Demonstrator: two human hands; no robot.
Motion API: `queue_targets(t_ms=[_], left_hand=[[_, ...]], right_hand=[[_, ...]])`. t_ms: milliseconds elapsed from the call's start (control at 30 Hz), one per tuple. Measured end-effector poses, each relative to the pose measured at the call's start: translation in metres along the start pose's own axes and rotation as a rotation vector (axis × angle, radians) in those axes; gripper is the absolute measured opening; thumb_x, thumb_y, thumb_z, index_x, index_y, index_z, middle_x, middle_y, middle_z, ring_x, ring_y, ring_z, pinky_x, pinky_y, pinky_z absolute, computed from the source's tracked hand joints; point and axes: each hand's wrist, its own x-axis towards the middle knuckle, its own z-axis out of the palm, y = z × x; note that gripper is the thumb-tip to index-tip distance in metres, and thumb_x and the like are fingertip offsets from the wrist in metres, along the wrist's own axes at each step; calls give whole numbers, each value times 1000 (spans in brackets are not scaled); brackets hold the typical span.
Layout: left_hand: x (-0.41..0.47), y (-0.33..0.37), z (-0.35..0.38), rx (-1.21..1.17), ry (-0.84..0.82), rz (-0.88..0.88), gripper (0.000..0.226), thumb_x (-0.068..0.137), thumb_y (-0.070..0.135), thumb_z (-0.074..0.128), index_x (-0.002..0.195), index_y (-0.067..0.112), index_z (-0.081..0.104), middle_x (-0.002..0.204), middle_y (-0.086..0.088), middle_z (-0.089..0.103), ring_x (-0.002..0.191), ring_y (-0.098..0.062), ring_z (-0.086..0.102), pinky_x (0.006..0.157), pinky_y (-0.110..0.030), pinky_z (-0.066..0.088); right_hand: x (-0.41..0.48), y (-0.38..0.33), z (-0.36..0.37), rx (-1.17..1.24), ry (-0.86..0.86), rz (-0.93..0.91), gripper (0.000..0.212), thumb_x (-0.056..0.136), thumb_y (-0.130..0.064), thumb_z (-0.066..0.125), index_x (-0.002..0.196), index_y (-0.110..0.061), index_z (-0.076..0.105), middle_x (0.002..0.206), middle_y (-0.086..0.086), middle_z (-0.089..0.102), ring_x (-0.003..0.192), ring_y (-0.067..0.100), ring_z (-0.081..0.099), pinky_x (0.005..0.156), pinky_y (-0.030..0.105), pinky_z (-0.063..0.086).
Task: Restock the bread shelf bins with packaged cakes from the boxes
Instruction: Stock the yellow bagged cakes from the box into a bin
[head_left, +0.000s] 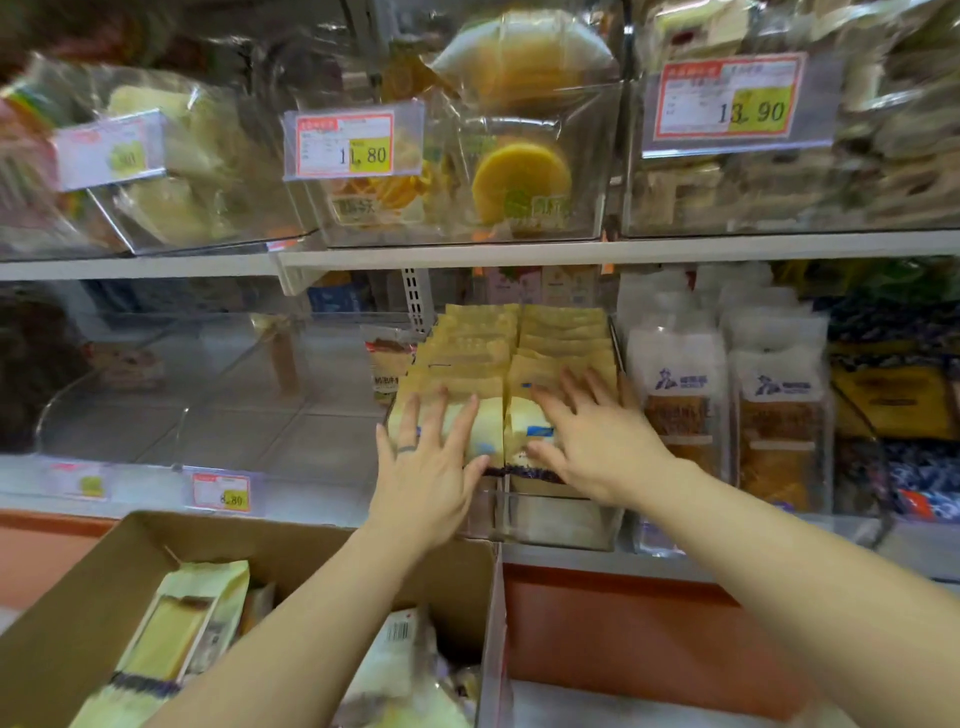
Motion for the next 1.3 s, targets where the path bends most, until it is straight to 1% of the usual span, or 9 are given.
queue_targets(t_ms=[100, 200, 267, 367, 467, 567, 700, 933, 1300], left_hand=[[4, -4, 3, 70, 7, 45, 65, 89, 54, 18, 148, 26, 24, 148, -11, 42, 134, -41, 39, 98, -69, 32], [5, -5, 3, 108, -7, 53, 56, 89, 48, 31, 139, 23, 35, 134, -11, 57, 120, -40, 55, 87, -69, 40], [4, -5, 3, 104, -3, 64, 58, 89, 50, 27, 141, 24, 30, 138, -10, 52, 125, -39, 51, 92, -69, 37], [1, -3, -4, 97, -16, 46, 62, 98, 52, 21, 152, 31, -1, 159, -4, 14, 146, -32, 11, 112, -62, 11], [-10, -4, -23, 69, 9, 28, 63, 101, 46, 23, 150, 32, -13, 160, -1, -3, 147, -25, -4, 115, -56, -1], [-28, -8, -42, 18, 44, 25, 61, 101, 46, 23, 151, 33, -11, 161, 2, -2, 148, -21, 1, 115, -54, -3], [-61, -26, -64, -105, 72, -9, 52, 101, 41, 32, 150, 32, 17, 151, 7, 32, 136, -16, 35, 117, -47, 7], [-162, -104, -72, -222, 201, -195, 29, 94, 38, 48, 120, 32, 60, 112, 15, 65, 101, -13, 63, 84, -30, 49], [-223, -218, -52, -381, 306, -561, 26, 94, 24, 54, 118, 31, 61, 109, 13, 64, 95, -8, 57, 83, -37, 52]], right_hand=[[5, 2, 2, -21, -56, -49, 63, 92, -62, 28, 147, -31, 23, 145, 4, 41, 135, 27, 31, 113, 49, 15], [3, -1, 6, -65, -85, -68, 60, 93, -61, 26, 143, -28, 30, 136, 4, 50, 129, 26, 39, 110, 48, 18], [1, -2, 5, -76, -93, -55, 61, 93, -61, 26, 144, -28, 28, 137, 4, 49, 130, 25, 38, 112, 49, 16], [-2, -2, 3, -27, -59, -29, 62, 93, -62, 27, 146, -30, 24, 143, 3, 43, 134, 25, 34, 115, 52, 9], [-10, -8, 0, -35, 210, -53, 59, 91, -55, 36, 144, -26, 36, 140, 4, 48, 130, 26, 42, 112, 56, 15], [-22, -22, -4, -41, 399, -99, 58, 79, -36, 70, 132, -18, 54, 127, 8, 60, 117, 29, 57, 105, 59, 31], [-36, -56, -21, 61, 501, -218, 33, 77, -28, 71, 108, -20, 67, 105, 0, 68, 100, 24, 62, 102, 49, 38], [-54, -147, -25, 196, 293, -402, 16, 86, -35, 54, 84, -27, 68, 78, -11, 69, 76, 15, 63, 71, 28, 33], [-35, -285, 38, 349, -157, -506, 20, 94, -37, 49, 100, -25, 63, 91, -8, 66, 89, 19, 60, 69, 30, 42]])
